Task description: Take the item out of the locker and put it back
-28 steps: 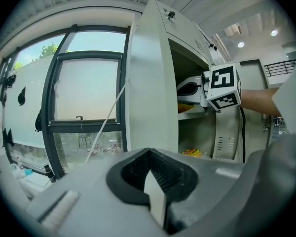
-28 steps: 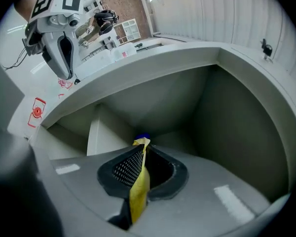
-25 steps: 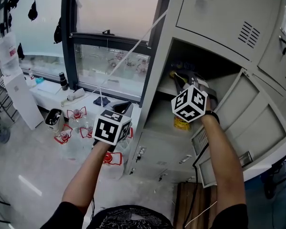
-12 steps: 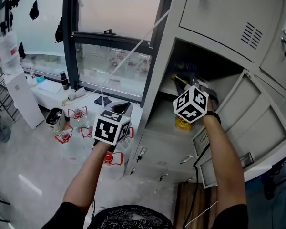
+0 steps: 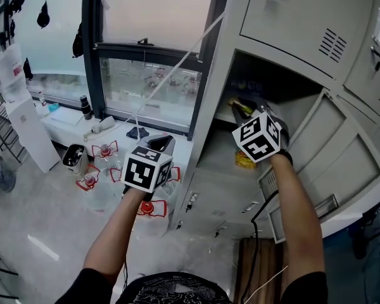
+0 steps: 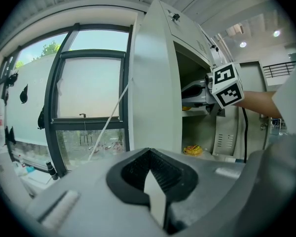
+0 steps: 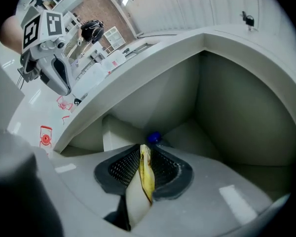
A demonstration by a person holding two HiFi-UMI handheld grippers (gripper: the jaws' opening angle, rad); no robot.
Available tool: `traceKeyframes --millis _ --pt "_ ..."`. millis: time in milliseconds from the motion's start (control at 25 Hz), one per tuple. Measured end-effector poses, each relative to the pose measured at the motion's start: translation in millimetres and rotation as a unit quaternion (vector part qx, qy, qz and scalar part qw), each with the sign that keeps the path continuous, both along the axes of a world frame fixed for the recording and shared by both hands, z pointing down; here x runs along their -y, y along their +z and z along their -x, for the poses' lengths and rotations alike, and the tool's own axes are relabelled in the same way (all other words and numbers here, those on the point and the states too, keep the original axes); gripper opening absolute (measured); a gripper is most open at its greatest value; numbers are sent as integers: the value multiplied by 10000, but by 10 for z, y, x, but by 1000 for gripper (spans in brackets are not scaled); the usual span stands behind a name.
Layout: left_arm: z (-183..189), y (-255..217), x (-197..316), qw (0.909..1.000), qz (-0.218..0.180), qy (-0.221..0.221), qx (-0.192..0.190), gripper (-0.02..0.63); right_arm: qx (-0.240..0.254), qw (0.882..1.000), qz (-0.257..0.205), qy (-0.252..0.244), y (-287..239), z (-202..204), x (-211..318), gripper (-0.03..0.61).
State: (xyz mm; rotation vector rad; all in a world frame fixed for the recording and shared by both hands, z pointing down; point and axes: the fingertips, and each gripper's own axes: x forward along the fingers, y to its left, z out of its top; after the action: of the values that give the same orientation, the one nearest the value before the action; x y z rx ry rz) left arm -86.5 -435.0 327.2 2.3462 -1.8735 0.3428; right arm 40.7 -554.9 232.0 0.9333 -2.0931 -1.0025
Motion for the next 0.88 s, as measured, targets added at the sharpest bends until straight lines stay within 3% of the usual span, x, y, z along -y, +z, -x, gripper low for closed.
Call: traceKeyframes --millis 520,880 --pt "42 19 -342 9994 89 323 -89 2 814 9957 288 330 -45 -89 -592 83" --pt "273 108 -657 9993 150 331 24 2 1736 9805 858 332 198 91 -1172 75"
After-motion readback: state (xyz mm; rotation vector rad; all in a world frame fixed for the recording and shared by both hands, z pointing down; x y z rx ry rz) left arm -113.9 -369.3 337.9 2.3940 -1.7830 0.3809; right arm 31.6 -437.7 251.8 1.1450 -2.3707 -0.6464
